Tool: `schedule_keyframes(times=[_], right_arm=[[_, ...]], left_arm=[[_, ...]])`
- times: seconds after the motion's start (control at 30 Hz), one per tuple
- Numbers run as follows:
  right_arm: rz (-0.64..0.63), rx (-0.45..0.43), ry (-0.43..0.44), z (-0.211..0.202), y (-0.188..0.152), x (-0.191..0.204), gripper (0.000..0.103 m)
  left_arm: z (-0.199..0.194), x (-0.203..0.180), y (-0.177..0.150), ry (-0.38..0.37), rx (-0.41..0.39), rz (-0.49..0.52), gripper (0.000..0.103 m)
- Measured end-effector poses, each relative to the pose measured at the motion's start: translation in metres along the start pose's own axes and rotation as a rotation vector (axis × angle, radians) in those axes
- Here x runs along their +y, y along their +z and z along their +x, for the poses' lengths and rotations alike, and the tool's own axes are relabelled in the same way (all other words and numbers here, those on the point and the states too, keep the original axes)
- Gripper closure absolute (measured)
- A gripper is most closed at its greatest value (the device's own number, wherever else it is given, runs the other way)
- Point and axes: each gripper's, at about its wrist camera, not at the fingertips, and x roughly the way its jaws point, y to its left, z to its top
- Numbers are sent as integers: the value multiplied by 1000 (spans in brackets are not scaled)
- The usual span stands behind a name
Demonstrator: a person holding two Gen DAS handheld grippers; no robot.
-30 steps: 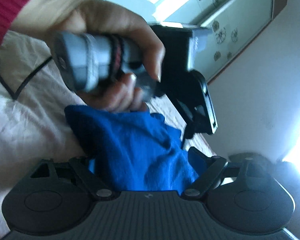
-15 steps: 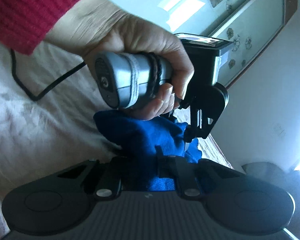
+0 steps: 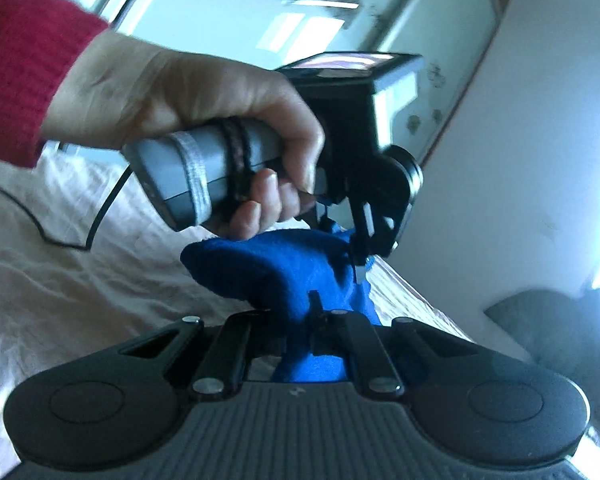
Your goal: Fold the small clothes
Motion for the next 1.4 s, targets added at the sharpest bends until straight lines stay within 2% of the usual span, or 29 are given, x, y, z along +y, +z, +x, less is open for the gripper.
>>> schedule_keyframes(times=[0.2,0.4,0.8,1.4], right_arm=[[114,-5,-13,-14,-7,-32,95],[199,-5,-30,-25,-13,-37,96],[338,-7,-63,-37,-35,-58,98],[554,64,-159,-73,-84,-118,97]], left_arm=[[-5,-29,5,47,-26,30,85],[-7,-51,6,67,-41,50,85],[-7,-110,9,49,-64,104,85],[50,-207,-6,0,-9,218,85]])
